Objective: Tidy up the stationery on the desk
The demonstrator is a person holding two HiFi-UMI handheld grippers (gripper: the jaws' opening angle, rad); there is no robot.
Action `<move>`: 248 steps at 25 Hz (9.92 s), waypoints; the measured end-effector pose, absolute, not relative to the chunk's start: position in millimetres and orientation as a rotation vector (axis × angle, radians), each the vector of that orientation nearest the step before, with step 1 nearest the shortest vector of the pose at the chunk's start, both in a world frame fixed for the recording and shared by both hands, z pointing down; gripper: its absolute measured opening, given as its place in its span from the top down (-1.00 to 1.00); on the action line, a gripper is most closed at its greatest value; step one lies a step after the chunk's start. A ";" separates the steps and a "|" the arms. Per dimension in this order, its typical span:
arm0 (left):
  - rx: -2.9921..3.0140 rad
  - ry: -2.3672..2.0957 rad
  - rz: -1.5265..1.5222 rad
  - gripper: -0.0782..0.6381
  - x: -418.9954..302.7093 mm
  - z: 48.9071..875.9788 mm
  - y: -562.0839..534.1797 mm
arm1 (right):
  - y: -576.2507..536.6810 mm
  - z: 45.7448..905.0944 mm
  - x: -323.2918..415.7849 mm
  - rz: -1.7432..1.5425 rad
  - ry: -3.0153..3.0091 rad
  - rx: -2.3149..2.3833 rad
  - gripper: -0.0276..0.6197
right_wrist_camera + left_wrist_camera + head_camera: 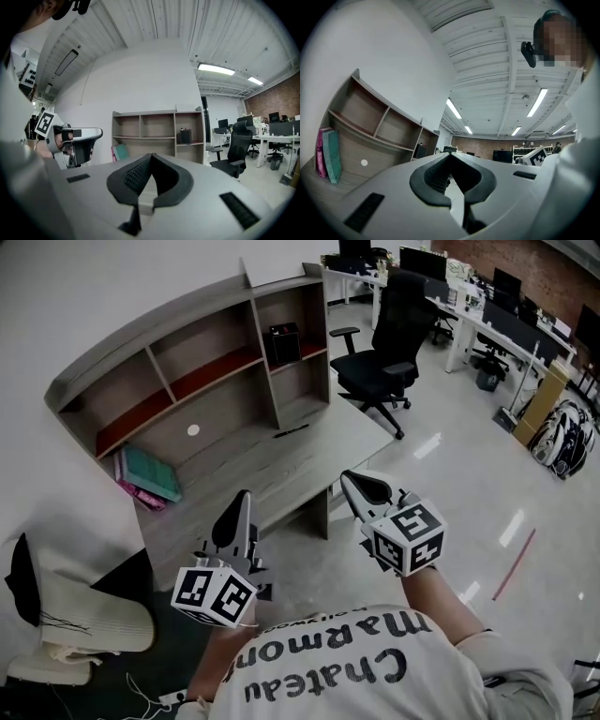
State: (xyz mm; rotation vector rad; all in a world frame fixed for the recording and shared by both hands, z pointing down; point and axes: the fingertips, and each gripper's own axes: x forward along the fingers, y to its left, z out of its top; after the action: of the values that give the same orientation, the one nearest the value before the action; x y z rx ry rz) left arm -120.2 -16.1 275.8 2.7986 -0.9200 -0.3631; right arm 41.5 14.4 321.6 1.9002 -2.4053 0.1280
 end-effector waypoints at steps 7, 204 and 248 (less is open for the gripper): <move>2.784 -0.919 -0.341 0.74 -126.9 283.4 -78.9 | -32.5 328.3 41.5 0.137 -2.356 1.944 0.88; 2.345 -1.499 -0.206 0.74 -24.6 392.5 -342.3 | -409.8 132.8 229.6 -0.678 -3.213 1.831 0.71; 2.305 -1.567 -0.173 0.74 -28.3 398.1 -337.0 | -451.8 198.7 219.2 -0.444 -3.146 1.805 0.71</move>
State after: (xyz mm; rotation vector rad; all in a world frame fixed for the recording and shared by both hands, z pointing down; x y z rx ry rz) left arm -28.3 -337.0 398.1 2.3053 -1.5669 -0.1726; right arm 219.2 -451.8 198.7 1.8050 -3.1458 -0.4444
